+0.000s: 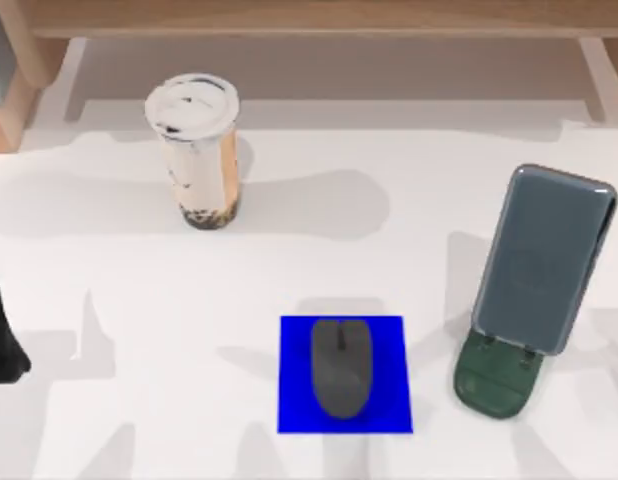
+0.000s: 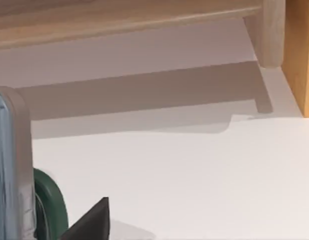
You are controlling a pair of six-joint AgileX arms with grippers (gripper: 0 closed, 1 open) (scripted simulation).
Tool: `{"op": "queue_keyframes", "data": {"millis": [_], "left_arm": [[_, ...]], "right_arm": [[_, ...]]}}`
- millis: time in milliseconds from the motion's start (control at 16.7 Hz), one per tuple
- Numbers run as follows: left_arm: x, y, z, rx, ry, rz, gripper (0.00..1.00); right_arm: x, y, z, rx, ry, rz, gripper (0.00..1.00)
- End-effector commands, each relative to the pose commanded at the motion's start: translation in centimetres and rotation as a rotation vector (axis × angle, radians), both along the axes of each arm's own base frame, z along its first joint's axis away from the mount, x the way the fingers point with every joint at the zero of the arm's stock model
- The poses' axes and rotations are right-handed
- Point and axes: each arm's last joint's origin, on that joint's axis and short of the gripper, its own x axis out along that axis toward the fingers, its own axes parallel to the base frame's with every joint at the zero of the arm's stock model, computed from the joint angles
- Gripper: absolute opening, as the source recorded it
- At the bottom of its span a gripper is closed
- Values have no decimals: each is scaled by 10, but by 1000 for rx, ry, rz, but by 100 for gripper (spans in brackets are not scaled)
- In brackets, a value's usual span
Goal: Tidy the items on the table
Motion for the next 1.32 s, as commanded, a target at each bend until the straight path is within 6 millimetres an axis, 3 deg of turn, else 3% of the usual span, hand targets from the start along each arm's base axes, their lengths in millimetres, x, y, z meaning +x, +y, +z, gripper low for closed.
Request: {"op": "queue_keyframes", "data": {"millis": [360,900,1320], "left_arm": [[0,0,0,0,0,0,100],[3,-3,-1,8,3,0,100],[25,-27,5,50,47,-58,100]], "right_arm": [[-5,-23,-30,-161,-196,-93,100],[-5,-23,-30,-163,-199,-94,100],[-5,-23,-30,-163,-199,-94,100]]}}
